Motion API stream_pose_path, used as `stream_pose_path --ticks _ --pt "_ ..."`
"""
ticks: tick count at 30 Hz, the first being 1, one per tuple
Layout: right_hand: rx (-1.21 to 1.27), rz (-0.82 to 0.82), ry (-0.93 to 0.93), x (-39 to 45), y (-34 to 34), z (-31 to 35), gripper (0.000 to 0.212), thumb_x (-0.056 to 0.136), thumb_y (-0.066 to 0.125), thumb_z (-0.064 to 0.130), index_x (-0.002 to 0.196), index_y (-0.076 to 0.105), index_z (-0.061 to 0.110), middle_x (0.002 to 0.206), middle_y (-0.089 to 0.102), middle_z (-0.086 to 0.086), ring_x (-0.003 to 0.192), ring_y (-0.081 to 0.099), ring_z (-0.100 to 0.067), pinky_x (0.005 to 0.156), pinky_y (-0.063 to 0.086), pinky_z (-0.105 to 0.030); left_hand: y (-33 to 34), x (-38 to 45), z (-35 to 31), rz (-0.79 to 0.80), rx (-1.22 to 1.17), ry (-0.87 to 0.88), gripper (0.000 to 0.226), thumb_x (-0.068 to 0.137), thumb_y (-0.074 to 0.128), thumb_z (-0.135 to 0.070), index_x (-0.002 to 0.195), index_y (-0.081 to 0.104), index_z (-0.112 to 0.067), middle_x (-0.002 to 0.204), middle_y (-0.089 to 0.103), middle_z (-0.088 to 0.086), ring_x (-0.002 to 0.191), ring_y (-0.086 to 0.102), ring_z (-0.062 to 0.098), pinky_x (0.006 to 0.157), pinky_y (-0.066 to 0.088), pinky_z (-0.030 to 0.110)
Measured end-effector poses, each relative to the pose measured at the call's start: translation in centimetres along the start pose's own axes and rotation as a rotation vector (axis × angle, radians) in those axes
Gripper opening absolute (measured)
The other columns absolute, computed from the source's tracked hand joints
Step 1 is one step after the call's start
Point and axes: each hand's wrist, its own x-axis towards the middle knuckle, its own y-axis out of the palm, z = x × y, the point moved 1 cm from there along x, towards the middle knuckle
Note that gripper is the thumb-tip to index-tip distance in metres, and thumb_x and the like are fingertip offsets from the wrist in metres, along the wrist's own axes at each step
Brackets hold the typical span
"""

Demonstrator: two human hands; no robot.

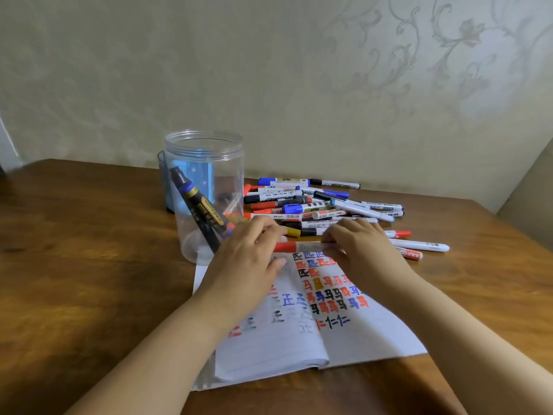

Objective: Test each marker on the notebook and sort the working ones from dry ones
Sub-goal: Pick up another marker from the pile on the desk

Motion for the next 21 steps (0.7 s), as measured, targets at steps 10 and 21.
stream_pose_path --ticks 10,21 --pt "-0.013 0.023 -0.009 -4.7 -1.1 1.2 0.030 0.085 0.067 0.030 0.110 0.063 0.015 0.105 0.065 -0.002 0.094 0.062 -0.025 0.079 0.048 -0.037 1.3 0.4 -3.6 0.332 0.142 0.092 0.020 0.099 0.031 -0.030 0.107 0.043 -0.016 0.109 0.052 0.000 0.101 0.048 0.020 0.080 0.033 0.029" --pt "0.094 0.115 -0.164 -5.9 0.6 1.7 0.037 0.096 0.031 0.036 0.112 0.058 0.016 0.088 0.063 -0.001 0.076 0.061 -0.024 0.057 0.042 -0.031 2.1 -0.3 -3.7 0.491 -0.206 0.019 0.024 0.098 0.038 -0.028 0.112 0.052 -0.015 0.113 0.057 -0.001 0.103 0.049 0.010 0.088 0.038 0.026"
